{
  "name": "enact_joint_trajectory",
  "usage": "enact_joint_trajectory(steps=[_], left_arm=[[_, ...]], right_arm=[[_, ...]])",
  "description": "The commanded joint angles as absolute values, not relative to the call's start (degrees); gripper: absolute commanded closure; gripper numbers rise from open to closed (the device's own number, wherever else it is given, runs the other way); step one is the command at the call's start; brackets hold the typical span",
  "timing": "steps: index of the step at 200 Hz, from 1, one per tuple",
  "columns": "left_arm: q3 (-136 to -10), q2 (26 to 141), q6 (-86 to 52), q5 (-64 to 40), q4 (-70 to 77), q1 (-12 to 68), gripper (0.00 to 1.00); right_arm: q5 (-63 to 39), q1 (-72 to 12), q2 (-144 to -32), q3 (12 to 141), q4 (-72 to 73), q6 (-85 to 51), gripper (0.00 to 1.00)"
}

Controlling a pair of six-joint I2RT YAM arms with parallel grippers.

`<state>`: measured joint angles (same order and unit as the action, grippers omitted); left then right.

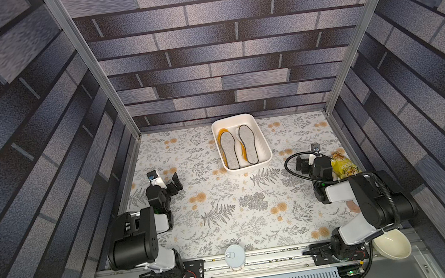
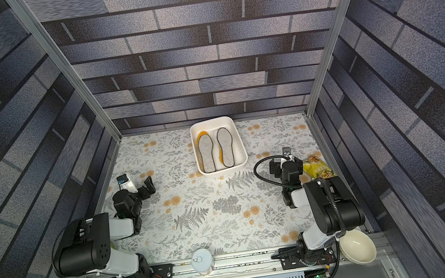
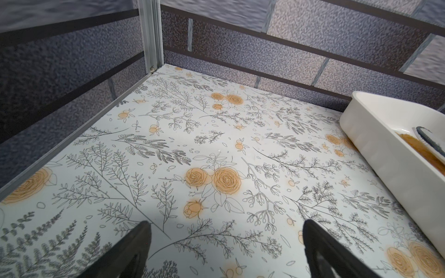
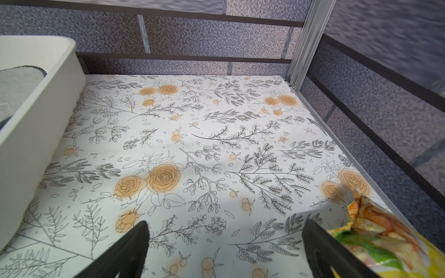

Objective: Put the insoles into the storage box
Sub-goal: Reset both arms

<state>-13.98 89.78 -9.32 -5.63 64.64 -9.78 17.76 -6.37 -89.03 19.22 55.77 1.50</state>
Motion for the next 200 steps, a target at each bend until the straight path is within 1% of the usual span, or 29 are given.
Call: enact_joint_trajectory(steps=[1,9,22,38,64,78,100,139,200], left_arm=[[-14.5,89.3,-8.1,-7.0,66.6,-10.3,0.0],[-16.2,88.2,-7.5,-4.6,61.3,-9.2,0.0],[-19.1,90.4,-6.2,-2.8,60.3,-7.8,0.0],[-22.6,88.9,-4.9,-1.4,50.6,-6.4,0.0],[-20.2,89.2,-4.4,1.3,55.7,-5.3,0.0],[-18.1,89.8,-4.4,3.3,61.0,-4.9,0.0],[-16.7,89.8,-4.2,6.3,63.6,-3.9,0.0],[-21.9,89.6,-3.0,7.2,53.3,-2.6,0.0],[-22.1,89.8,-2.7,8.0,53.4,-2.3,0.0]], right_arm=[[18.6,-6.4,-89.1,19.1,57.7,0.7,0.0],[18.6,-6.4,-89.1,19.2,57.7,0.6,0.0],[18.8,-6.4,-89.2,19.2,57.5,0.6,0.0],[18.7,-6.5,-89.1,19.2,57.6,0.6,0.0],[18.8,-6.4,-89.2,19.1,57.7,0.6,0.0],[18.8,-6.4,-89.1,19.1,57.7,0.7,0.0],[18.8,-6.4,-89.2,19.1,57.8,0.6,0.0],[18.8,-6.4,-89.2,19.1,57.7,0.6,0.0],[18.9,-6.4,-89.1,19.1,57.8,0.6,0.0]])
